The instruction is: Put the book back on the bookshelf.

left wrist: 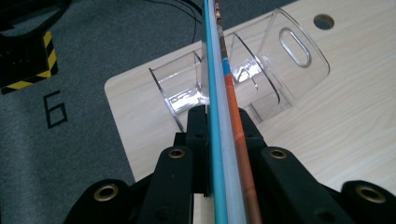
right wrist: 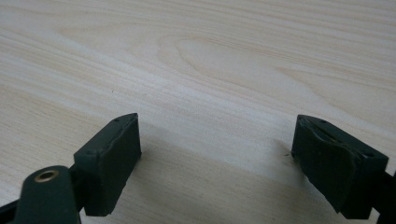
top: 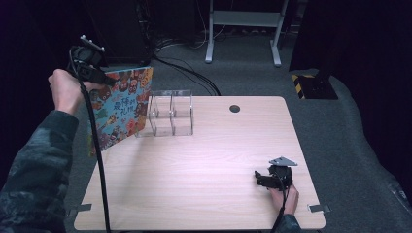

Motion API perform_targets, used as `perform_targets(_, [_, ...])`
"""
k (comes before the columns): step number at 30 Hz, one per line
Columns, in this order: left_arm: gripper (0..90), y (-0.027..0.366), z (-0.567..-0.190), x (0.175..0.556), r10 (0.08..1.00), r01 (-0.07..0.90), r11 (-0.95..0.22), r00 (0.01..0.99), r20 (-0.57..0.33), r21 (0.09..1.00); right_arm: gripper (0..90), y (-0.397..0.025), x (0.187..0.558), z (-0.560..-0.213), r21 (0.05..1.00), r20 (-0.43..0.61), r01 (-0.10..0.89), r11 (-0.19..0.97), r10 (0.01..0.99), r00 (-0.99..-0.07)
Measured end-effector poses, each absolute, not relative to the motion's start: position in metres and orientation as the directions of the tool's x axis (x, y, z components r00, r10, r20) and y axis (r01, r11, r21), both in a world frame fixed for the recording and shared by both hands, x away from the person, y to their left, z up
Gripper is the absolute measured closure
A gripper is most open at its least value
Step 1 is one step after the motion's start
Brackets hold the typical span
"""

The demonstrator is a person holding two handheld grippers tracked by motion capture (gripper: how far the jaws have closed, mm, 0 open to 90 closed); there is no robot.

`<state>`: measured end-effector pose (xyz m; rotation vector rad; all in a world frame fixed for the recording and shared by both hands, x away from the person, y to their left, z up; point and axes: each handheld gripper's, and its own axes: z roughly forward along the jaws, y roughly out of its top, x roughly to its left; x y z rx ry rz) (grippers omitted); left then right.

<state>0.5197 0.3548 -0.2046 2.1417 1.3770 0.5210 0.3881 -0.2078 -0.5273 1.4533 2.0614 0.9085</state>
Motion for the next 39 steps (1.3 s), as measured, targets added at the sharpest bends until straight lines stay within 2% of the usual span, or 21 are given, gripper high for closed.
perform_targets(9, [80.7, 0.362, -0.213, 0.523, 0.937, 0.695, -0.269, 0.348, 0.015, 0.666, 15.0, -0.207, 0.388, -0.527, 0.734, 0.009, 0.642, 0.222, 0.942, -0.336])
perform_targets(29, [80.8, 0.361, -0.231, 0.530, 0.950, 0.655, -0.216, 0.312, 0.002, 0.724, 15.1, -0.208, 0.388, -0.527, 0.735, 0.007, 0.639, 0.227, 0.940, -0.341])
perform_targets(39, [80.8, 0.360, -0.241, 0.526, 0.956, 0.592, -0.183, 0.294, 0.001, 0.785, 15.3, -0.208, 0.387, -0.527, 0.739, 0.008, 0.636, 0.224, 0.940, -0.341])
